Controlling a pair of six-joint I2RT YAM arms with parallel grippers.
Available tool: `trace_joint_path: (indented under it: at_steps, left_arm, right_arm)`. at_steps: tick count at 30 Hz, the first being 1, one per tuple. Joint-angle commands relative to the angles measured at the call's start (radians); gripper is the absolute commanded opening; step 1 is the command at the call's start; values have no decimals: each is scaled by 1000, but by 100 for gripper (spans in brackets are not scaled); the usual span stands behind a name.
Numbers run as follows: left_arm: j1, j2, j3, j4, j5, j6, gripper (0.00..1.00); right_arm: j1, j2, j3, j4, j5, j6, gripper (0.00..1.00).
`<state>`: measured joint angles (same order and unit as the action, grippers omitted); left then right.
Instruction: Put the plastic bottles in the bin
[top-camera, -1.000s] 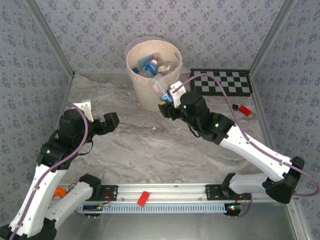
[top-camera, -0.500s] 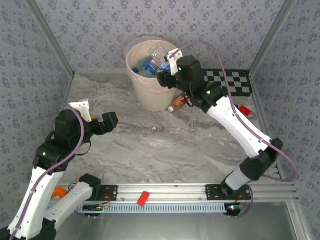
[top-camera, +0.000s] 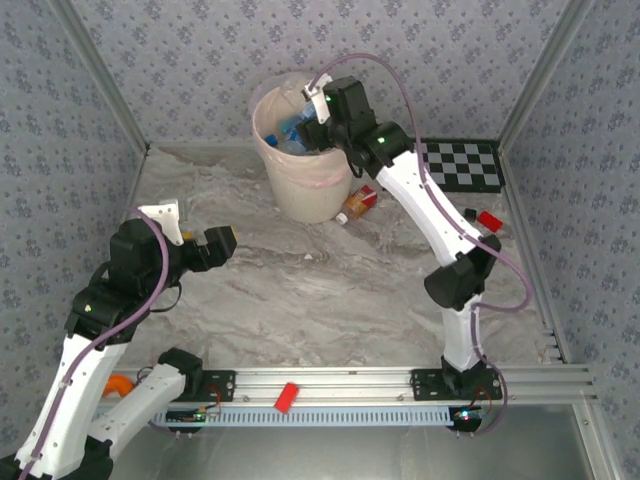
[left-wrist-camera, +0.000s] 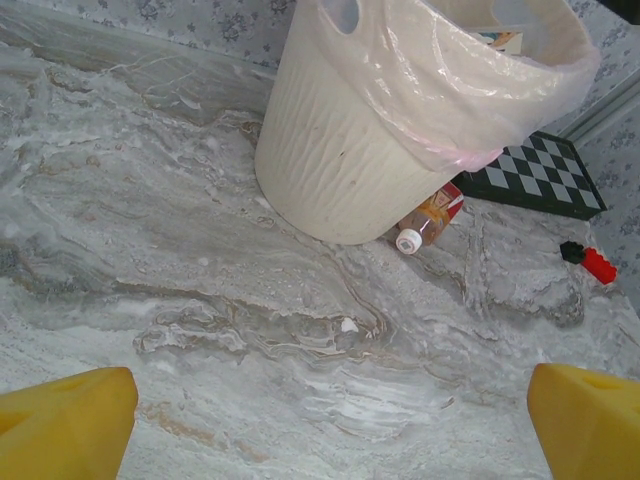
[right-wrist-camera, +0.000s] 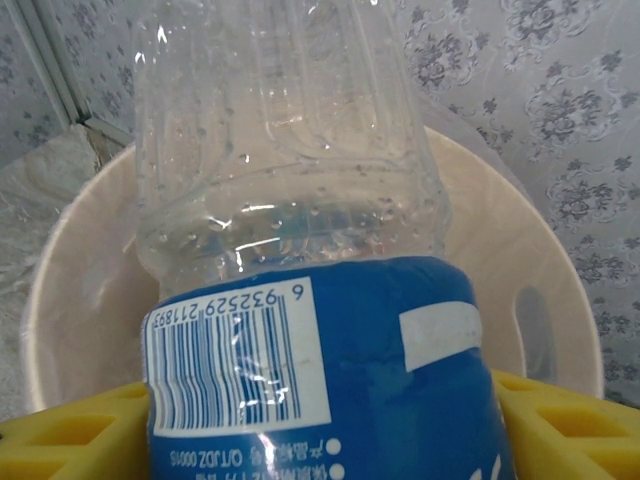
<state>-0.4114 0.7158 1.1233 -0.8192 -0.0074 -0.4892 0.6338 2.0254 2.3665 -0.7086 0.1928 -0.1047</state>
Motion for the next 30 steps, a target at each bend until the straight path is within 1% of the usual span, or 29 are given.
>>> trace_joint_path:
  at_steps: [1,8,16,17,19,20,21,30]
  left_arm:
    - [5,-3,47,-19,6,23,100]
    - [7,-8,52,-34,-5,31,100]
    - [6,-14,53,-39,-12,34,100]
    - [6,-16,53,-38,-11,34,100]
    - [6,-15,52,-38,-11,34,100]
    - [6,-15,53,-38,-11,34,100]
    - [5,-17,53,-40,-12,34,100]
    - [6,-21,56,-44,-14,33,100]
  right_arm:
    - [-8,69,126,-93,-12,-44,71]
    - [-10,129,169,-70,-11,-73,71]
    - [-5,136,168,-68,-23,-69,71]
    - [-3,135,168,-70,-27,-69,73]
    - [0,132,168,-70,-21,-69,86]
    - [3,129,166,-67,-9,-68,97]
    - [4,126,165,-64,-2,-68,100]
    - [9,90,136,-46,26,-64,99]
